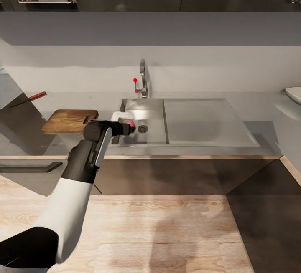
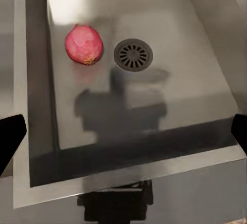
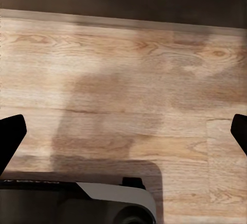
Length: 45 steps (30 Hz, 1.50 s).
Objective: In the kitchen, take the Vidalia onion out of the sink, dice it on the chopping board with the paring knife, put the diced onion into the bowl on the countertop, then place both the paring knife and the chopping board into the sink.
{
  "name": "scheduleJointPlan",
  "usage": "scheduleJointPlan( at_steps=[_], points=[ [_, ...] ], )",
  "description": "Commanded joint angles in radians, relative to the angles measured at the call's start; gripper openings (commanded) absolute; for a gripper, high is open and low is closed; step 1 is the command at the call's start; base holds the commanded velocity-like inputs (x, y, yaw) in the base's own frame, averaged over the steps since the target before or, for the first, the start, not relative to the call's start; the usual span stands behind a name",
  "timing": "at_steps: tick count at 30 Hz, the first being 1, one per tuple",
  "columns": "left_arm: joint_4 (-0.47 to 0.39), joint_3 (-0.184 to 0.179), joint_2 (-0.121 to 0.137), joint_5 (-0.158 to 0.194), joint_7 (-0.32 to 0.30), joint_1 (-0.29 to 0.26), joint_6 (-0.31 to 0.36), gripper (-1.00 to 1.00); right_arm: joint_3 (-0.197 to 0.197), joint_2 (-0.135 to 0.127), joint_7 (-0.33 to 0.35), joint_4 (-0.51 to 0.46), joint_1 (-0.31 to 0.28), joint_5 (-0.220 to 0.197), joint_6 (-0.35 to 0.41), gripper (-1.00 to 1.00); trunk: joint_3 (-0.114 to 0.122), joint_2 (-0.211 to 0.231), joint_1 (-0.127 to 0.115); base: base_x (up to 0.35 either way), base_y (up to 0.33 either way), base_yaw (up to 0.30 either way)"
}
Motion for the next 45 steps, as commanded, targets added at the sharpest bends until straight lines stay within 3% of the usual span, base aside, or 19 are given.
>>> scheduleJointPlan(
  at_steps=[1, 5, 9, 10, 12, 14, 18, 25, 45],
  points=[
    [0.056, 0.001, -0.005, 0.002, -0.002, -0.031, 0.003, 1.00, 0.007, -0.001, -0.007, -0.001, 0.000, -0.008, -0.002, 1.00, -0.002, -0.002, 0.000, 0.000, 0.000, 0.000],
    [0.238, 0.001, -0.015, 0.009, -0.004, -0.140, -0.002, 1.00, 0.007, 0.000, -0.007, -0.001, -0.001, -0.007, -0.002, 1.00, -0.002, -0.002, 0.000, 0.000, 0.000, 0.000],
    [0.362, 0.001, -0.022, 0.011, -0.006, -0.218, -0.008, 1.00, 0.007, 0.001, -0.007, -0.001, 0.000, -0.007, -0.002, 1.00, -0.002, -0.002, 0.000, 0.000, 0.000, 0.000],
    [0.438, 0.001, -0.025, 0.012, -0.006, -0.271, -0.011, 1.00, 0.007, 0.001, -0.007, 0.000, 0.000, -0.007, -0.002, 1.00, -0.002, -0.002, 0.000, 0.000, 0.000, 0.000],
    [0.516, 0.001, -0.026, 0.015, -0.007, -0.326, -0.014, 1.00, 0.007, 0.001, -0.007, 0.000, 0.000, -0.007, -0.002, 1.00, -0.002, -0.002, 0.000, 0.000, 0.000, 0.000],
    [0.637, 0.001, -0.030, 0.029, -0.005, -0.412, -0.045, 1.00, 0.008, 0.002, -0.007, 0.002, -0.001, -0.007, -0.002, 1.00, -0.002, -0.002, 0.000, 0.000, 0.000, 0.000],
    [0.751, 0.001, -0.035, 0.054, -0.001, -0.485, -0.093, 1.00, 0.008, 0.006, -0.007, 0.006, -0.001, -0.007, -0.002, 1.00, -0.002, -0.002, 0.000, 0.000, 0.000, 0.000],
    [0.857, 0.000, -0.035, 0.092, 0.000, -0.518, -0.115, 1.00, 0.007, 0.007, -0.006, 0.008, -0.001, -0.007, -0.003, 1.00, -0.002, -0.002, 0.000, 0.000, 0.000, 0.000],
    [0.866, 0.001, -0.028, 0.096, 0.001, -0.519, -0.116, 1.00, 0.007, 0.007, -0.006, 0.008, -0.001, -0.007, -0.003, 1.00, -0.002, -0.002, 0.000, 0.078, -0.092, 0.000]
  ],
)
